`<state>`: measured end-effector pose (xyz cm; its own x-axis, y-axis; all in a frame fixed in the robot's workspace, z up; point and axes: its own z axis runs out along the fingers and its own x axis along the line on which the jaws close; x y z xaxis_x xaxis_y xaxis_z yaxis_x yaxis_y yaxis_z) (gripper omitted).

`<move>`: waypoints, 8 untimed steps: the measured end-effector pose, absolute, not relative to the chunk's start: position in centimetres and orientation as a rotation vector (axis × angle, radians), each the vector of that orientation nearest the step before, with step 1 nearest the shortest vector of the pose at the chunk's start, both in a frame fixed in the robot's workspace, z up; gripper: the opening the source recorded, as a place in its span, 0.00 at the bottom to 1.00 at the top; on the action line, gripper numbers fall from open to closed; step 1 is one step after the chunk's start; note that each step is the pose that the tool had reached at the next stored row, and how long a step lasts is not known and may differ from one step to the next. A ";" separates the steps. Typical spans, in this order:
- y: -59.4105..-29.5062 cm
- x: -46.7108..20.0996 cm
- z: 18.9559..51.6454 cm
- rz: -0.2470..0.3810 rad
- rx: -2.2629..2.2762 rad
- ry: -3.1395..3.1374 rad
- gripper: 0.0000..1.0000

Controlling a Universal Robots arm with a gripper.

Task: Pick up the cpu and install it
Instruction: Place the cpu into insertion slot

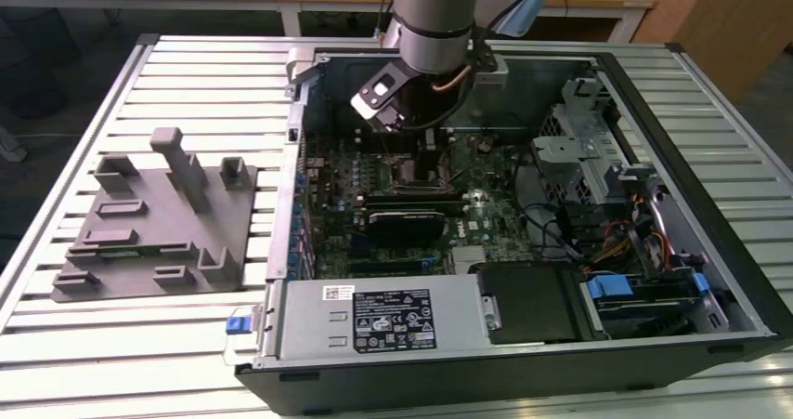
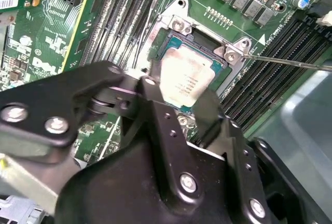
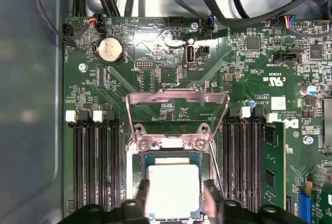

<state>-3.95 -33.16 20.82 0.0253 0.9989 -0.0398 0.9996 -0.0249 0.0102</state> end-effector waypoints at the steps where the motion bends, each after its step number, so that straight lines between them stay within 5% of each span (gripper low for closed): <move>1: -33.2 -4.0 20.9 -0.033 2.224 2.169 0.53; 8: -33.2 -4.0 21.1 -0.034 2.224 2.169 0.24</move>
